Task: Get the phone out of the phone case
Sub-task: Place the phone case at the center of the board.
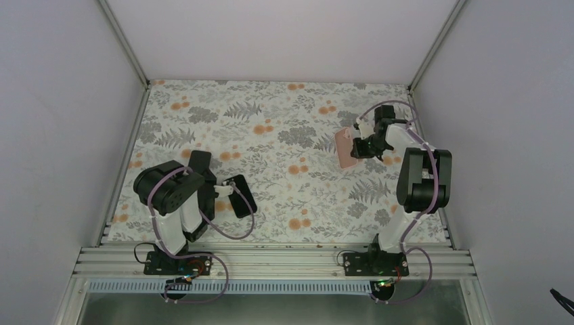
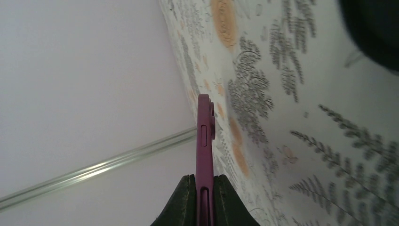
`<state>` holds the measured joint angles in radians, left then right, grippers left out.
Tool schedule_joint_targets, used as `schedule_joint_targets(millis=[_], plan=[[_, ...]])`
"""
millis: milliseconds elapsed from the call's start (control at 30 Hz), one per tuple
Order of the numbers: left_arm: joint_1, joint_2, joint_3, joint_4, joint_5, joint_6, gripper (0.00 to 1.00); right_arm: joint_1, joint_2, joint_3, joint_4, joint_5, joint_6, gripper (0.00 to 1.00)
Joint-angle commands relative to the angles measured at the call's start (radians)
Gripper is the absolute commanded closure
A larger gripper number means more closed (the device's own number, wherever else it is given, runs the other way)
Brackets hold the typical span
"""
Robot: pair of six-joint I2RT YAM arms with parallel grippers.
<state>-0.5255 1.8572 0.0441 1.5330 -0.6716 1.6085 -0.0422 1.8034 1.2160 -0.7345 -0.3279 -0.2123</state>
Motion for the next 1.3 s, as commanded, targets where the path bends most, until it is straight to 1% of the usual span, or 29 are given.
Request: schedule_joint_targets(millis=[0,33,133,200,267,333,367,400,433,467,500,533,600,700,800,900,967,1033,1167,1233,1267], plan=[[-0.002,-0.009,-0.023,0.202,0.027,-0.055,0.84,-0.019,0.041,0.024,-0.099,-0.003,-0.038,0.9],[-0.002,-0.015,-0.025,0.161,0.027,-0.067,0.72,-0.023,0.047,0.031,-0.106,-0.01,-0.041,0.82],[-0.004,-0.051,-0.021,0.012,0.076,-0.117,0.48,-0.025,0.052,0.042,-0.11,-0.018,-0.05,0.61],[-0.005,-0.092,-0.014,-0.09,0.097,-0.147,0.29,-0.024,0.053,0.045,-0.11,-0.017,-0.053,0.53],[-0.005,-0.147,0.0,-0.188,0.114,-0.173,0.16,-0.025,0.049,0.049,-0.113,-0.013,-0.059,0.44],[-0.005,-0.203,0.019,-0.3,0.131,-0.198,0.02,-0.025,0.039,0.056,-0.114,-0.002,-0.063,0.33],[-0.005,-0.238,0.037,-0.389,0.146,-0.222,0.0,-0.025,0.032,0.059,-0.115,0.004,-0.068,0.28],[-0.005,-0.281,0.065,-0.525,0.168,-0.259,0.0,-0.025,0.02,0.064,-0.114,0.012,-0.073,0.21],[-0.006,-0.327,0.104,-0.678,0.199,-0.309,0.0,-0.025,0.007,0.068,-0.112,0.027,-0.076,0.03],[-0.005,-0.369,0.155,-0.861,0.242,-0.368,0.0,-0.025,-0.007,0.074,-0.109,0.049,-0.075,0.01],[-0.005,-0.405,0.21,-1.091,0.288,-0.429,0.0,-0.024,-0.018,0.083,-0.106,0.076,-0.075,0.0],[-0.005,-0.428,0.27,-1.236,0.344,-0.481,0.0,-0.023,-0.028,0.093,-0.103,0.105,-0.075,0.0],[-0.008,-0.442,0.373,-1.451,0.427,-0.55,0.0,-0.021,-0.047,0.117,-0.104,0.164,-0.075,0.0],[-0.013,-0.421,0.5,-1.664,0.49,-0.605,0.0,-0.005,-0.078,0.155,-0.113,0.235,-0.076,0.0],[-0.01,-0.39,0.616,-1.837,0.56,-0.648,0.0,0.039,-0.129,0.163,-0.111,0.314,-0.082,0.0],[-0.01,-0.368,0.702,-1.951,0.596,-0.665,0.0,0.108,-0.184,0.158,-0.104,0.391,-0.085,0.0],[-0.004,-0.352,0.777,-2.012,0.613,-0.681,0.0,0.164,-0.214,0.149,-0.114,0.379,-0.099,0.0],[0.022,-0.354,0.852,-2.053,0.657,-0.703,0.0,0.254,-0.259,0.11,-0.124,0.33,-0.162,0.0],[0.156,-0.368,1.052,-2.14,0.852,-0.759,0.0,0.459,-0.362,-0.017,-0.095,0.267,-0.235,0.0],[0.24,-0.362,1.161,-2.177,0.941,-0.787,0.0,0.526,-0.398,-0.06,-0.084,0.213,-0.263,0.0],[0.284,-0.355,1.21,-2.194,0.973,-0.806,0.0,0.551,-0.408,-0.072,-0.103,0.153,-0.294,0.0]])
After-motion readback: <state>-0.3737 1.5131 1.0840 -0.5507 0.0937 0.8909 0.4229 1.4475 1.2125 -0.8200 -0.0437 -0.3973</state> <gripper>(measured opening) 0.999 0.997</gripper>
